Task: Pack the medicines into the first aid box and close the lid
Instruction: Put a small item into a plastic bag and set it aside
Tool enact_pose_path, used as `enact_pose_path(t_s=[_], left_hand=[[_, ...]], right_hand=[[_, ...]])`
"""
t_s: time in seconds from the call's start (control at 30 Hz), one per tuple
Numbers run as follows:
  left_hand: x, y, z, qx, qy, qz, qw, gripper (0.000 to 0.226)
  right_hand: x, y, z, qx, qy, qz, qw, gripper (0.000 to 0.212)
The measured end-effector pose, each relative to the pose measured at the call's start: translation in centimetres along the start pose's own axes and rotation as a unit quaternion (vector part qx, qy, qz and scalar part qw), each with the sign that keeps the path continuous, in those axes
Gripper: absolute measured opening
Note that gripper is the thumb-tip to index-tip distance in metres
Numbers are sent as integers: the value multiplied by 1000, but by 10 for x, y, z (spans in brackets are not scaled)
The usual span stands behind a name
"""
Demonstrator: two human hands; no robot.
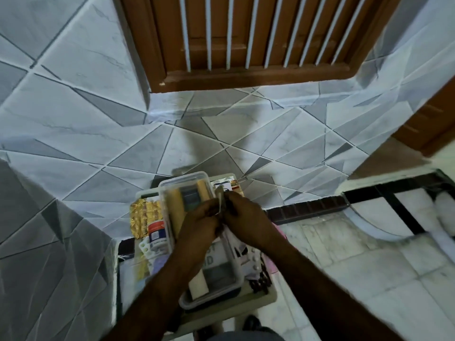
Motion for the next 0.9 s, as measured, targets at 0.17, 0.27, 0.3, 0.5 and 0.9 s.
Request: enact_pose_path(t_s=[0.17,0.27,0.3,0.5,0.9], left_hand=[[-8,-48,11,99,30,23,994,44],[-11,-72,19,146,28,49,988,41],[-11,-80,23,156,28,57,986,39],[6,-118,52,161,36,79,983,34],[112,-206,95,95,119,165,975,41]], right_hand=[[-37,53,-7,-79,-43,20,996,23],[-54,74,-11,-89,-72,73,991,25],[-60,80,-11,-93,-78,82,989,25],[-102,93,1,-103,-112,101,983,19],[-243,75,7,-21,-229,202,952,20]])
Point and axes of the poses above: each hand's wrist, its own z-axis towards the middle knuckle, its own y-axis out of the back of the hand, x = y × z, the point moved 2 cm from there along z, towards the middle knuckle, and after that the axes turned 10 degrees about -z, right-handed, at the moved point
